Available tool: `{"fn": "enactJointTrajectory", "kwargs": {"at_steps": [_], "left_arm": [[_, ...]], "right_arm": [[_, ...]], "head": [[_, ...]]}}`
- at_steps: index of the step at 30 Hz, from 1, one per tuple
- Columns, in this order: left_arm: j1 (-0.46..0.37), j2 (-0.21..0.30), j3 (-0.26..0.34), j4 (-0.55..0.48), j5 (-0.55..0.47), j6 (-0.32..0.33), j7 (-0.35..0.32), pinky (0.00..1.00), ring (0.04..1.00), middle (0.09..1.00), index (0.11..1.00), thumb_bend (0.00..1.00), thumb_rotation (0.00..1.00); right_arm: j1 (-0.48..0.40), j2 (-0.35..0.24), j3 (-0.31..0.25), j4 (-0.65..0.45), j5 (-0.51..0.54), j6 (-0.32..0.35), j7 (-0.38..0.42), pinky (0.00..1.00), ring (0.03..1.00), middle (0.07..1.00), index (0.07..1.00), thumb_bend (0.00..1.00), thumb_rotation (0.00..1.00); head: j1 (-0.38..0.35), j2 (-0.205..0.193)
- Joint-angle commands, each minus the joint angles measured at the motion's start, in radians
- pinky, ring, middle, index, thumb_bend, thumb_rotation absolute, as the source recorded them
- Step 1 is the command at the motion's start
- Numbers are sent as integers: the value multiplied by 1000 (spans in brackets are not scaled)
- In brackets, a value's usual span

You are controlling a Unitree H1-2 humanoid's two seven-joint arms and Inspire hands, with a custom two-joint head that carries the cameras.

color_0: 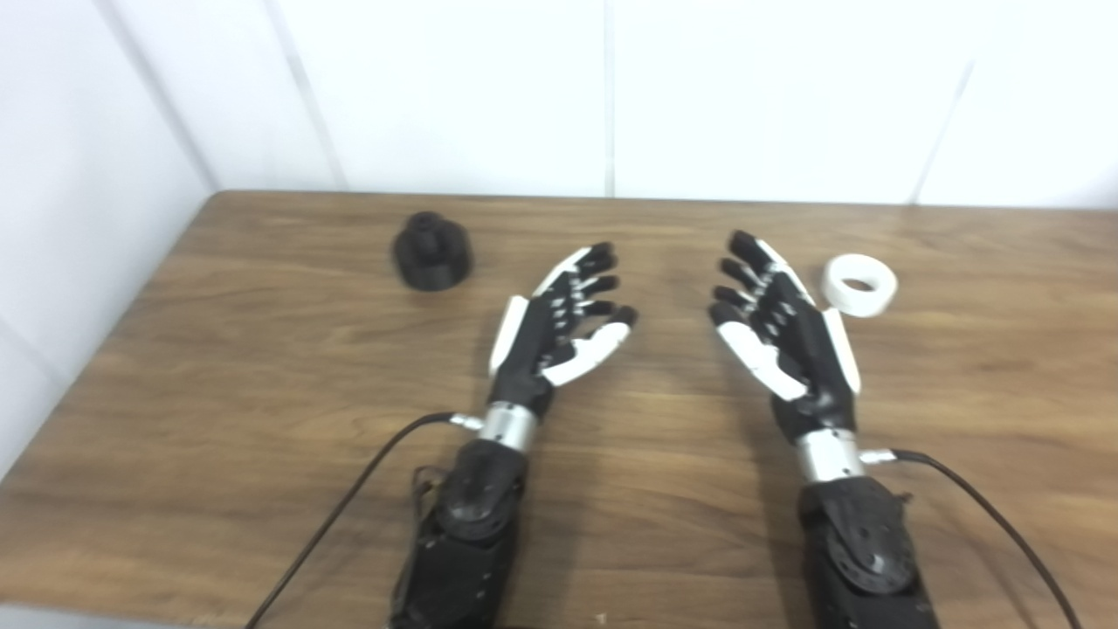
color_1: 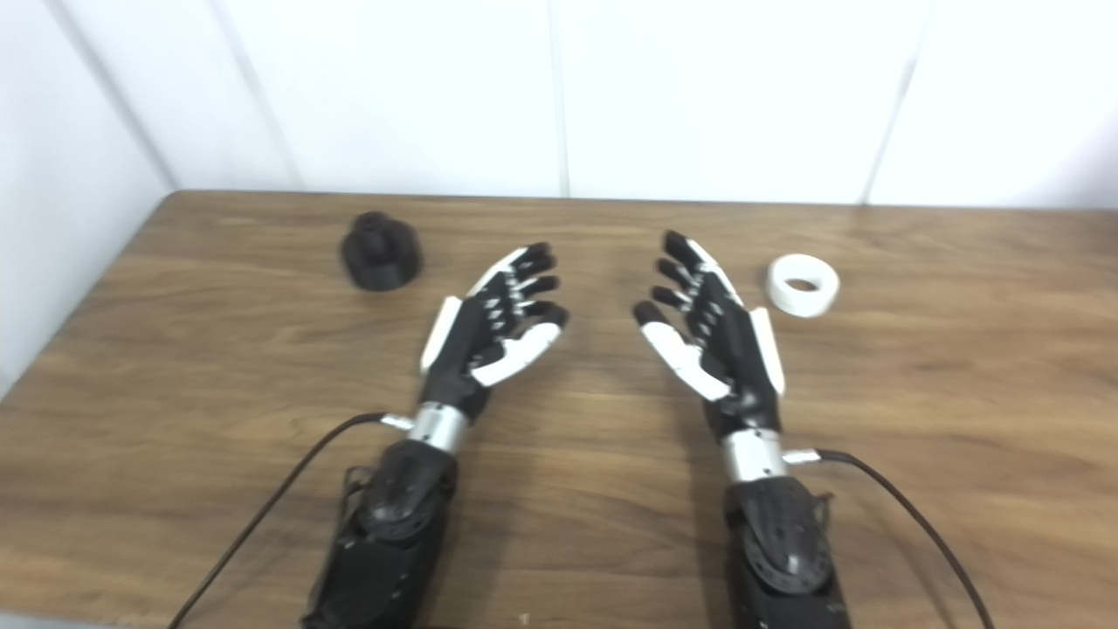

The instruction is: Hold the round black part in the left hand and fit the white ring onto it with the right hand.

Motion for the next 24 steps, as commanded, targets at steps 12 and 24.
{"fn": "enactJointTrajectory", "kwargs": {"at_steps": [12, 24], "left_arm": [[-11, 22, -46, -11, 156, -80, 51, 770, 878, 895, 850, 505, 236], [-14, 50, -42, -18, 192, -75, 62, 776, 865, 906, 848, 505, 208]], "right_arm": [[52, -24, -16, 35, 16, -3, 16, 795, 879, 906, 870, 574, 406], [51, -24, -13, 38, 10, -11, 15, 802, 883, 908, 870, 574, 434]], "head": [[-17, -1], [-15, -2]]}}
